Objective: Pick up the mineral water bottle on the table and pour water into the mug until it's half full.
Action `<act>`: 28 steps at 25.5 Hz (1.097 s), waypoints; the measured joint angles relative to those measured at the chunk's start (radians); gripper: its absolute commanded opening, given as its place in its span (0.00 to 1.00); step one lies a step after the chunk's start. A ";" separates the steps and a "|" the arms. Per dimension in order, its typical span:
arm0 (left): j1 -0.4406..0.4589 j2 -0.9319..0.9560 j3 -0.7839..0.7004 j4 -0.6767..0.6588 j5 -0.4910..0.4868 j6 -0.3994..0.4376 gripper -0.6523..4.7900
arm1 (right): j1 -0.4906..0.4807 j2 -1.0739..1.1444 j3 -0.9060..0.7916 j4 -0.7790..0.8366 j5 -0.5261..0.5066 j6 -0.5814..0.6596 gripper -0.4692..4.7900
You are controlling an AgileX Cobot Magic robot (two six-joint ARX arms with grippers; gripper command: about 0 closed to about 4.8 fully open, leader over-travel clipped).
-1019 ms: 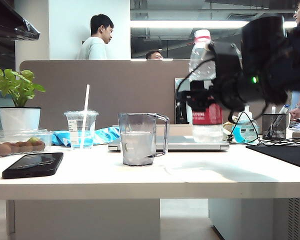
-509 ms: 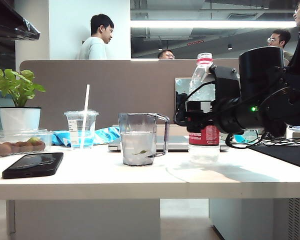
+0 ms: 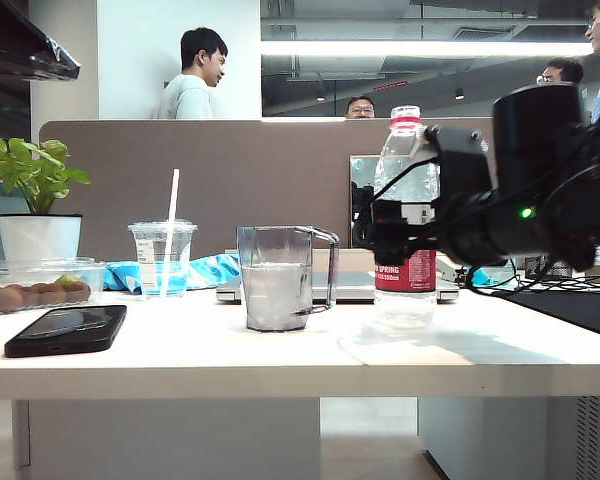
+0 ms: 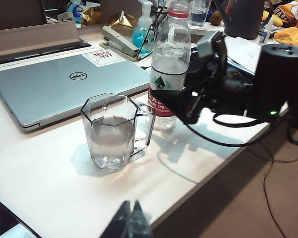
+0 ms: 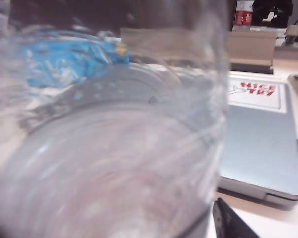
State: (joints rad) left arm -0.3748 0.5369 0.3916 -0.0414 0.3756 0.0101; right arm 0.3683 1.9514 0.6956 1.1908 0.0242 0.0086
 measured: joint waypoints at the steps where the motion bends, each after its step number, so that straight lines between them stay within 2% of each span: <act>1: 0.000 0.000 0.000 0.000 0.000 0.000 0.11 | 0.000 -0.018 -0.014 0.000 0.000 -0.012 1.00; 6: 0.000 0.000 0.000 0.000 0.000 0.000 0.11 | 0.000 -0.143 -0.112 0.006 0.000 -0.043 1.00; 8: 0.000 0.000 0.000 0.000 0.000 0.000 0.11 | 0.000 -0.245 -0.209 0.004 0.006 -0.045 1.00; 9: 0.000 0.000 0.000 0.000 0.000 0.000 0.11 | 0.000 -0.273 -0.237 0.003 0.022 -0.045 0.97; 10: 0.000 0.000 0.000 0.000 0.000 0.000 0.11 | 0.000 -0.314 -0.285 0.003 0.053 -0.047 0.79; 13: 0.000 0.000 0.000 0.000 0.000 0.000 0.11 | 0.000 -0.425 -0.401 -0.013 0.117 -0.047 0.46; 15: 0.000 0.000 0.000 0.000 0.000 0.000 0.11 | 0.000 -0.504 -0.450 -0.014 0.150 -0.047 0.20; 16: 0.000 0.000 0.000 0.000 0.000 0.000 0.11 | 0.000 -0.542 -0.473 -0.006 0.155 -0.047 0.11; 17: 0.000 0.000 0.000 0.001 0.000 0.000 0.11 | 0.000 -0.573 -0.491 -0.005 0.156 -0.047 0.07; 20: 0.000 0.000 0.000 0.000 0.000 0.000 0.11 | 0.001 -0.727 -0.558 -0.081 0.156 -0.048 0.08; 24: 0.000 0.000 0.000 0.000 0.000 0.000 0.11 | 0.001 -0.982 -0.576 -0.373 0.159 -0.048 0.08; 28: 0.000 0.000 0.000 0.000 0.000 0.000 0.11 | -0.005 -1.080 -0.578 -0.528 0.158 -0.048 0.08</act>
State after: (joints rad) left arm -0.3748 0.5373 0.3916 -0.0414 0.3756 0.0101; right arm 0.3634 0.8715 0.1181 0.6624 0.1818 -0.0399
